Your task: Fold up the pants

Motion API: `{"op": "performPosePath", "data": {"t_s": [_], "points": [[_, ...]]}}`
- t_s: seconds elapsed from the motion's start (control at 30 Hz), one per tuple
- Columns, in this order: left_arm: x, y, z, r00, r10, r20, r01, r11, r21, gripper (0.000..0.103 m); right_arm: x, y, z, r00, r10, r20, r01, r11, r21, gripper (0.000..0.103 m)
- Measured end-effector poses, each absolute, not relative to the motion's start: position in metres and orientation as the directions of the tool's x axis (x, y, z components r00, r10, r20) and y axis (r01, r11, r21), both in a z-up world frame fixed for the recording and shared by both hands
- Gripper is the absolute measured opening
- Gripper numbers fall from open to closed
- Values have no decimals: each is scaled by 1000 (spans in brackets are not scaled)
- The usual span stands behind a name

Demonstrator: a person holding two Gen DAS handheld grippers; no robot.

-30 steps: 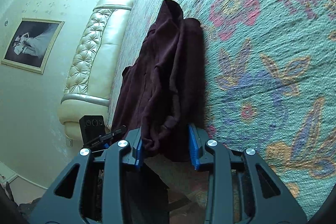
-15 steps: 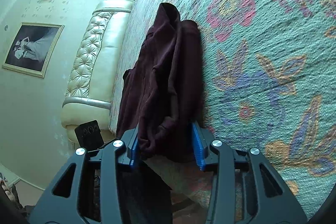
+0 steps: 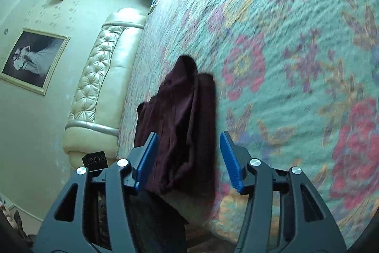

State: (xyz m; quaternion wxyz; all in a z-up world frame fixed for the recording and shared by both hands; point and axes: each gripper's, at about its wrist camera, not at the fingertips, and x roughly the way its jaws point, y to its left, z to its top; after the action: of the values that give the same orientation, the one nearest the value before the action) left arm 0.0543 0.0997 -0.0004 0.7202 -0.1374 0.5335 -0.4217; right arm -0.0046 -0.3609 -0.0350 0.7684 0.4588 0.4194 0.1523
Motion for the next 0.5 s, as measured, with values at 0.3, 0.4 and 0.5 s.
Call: {"op": "performPosePath", "data": {"t_s": [0.3,0.4,0.5], "points": [[111,60,-44,-18,-776,-630,392,574,-719,82,55,-343,-61,524,697,-490,132,502,855,60],[113,46,-43,-22,-766,-642,428,573,-699,82,67,-337,-62,509,694,-510,134,521,843,63],[111,39,-45,-12,-754,-657,441,586,-680,79,71,-332,-62,490,700,-519,127,532,837,63]]}}
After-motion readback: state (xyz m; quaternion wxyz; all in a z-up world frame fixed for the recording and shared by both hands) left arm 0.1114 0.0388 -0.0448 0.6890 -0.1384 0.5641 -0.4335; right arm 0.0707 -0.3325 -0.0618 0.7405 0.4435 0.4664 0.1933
